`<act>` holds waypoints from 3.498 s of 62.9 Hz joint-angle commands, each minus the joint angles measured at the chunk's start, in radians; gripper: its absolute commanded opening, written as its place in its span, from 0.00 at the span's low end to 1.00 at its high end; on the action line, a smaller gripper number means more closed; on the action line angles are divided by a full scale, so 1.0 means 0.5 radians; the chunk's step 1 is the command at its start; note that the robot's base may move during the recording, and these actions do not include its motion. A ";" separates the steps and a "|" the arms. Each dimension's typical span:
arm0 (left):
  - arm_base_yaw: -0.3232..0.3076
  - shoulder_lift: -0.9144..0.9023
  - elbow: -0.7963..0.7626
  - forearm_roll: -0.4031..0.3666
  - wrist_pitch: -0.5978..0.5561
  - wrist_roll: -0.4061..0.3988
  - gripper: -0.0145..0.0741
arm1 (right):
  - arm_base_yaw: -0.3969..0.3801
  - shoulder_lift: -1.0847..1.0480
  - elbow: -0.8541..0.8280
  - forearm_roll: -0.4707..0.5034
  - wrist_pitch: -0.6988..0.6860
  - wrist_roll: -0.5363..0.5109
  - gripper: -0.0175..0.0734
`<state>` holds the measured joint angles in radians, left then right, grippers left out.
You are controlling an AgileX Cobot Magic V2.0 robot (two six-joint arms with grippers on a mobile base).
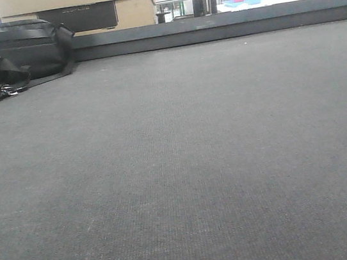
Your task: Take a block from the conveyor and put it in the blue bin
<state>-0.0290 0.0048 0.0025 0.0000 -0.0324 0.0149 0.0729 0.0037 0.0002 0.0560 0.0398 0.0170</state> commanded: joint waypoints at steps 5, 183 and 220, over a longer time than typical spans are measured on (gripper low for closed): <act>-0.001 -0.010 -0.005 0.000 -0.035 -0.011 0.04 | -0.006 -0.007 0.000 -0.004 -0.049 -0.008 0.01; -0.001 2.626 -2.178 -0.049 1.988 -0.049 0.04 | -0.006 2.722 -2.170 0.086 2.172 -0.017 0.01; -0.001 2.682 -2.178 -0.137 1.915 -0.049 0.04 | -0.006 2.980 -2.039 0.000 1.994 -0.017 0.66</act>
<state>-0.0290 1.3473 -1.0747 -0.0523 0.9346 0.0000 0.0729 1.4747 -1.0543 0.0328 1.0915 0.0154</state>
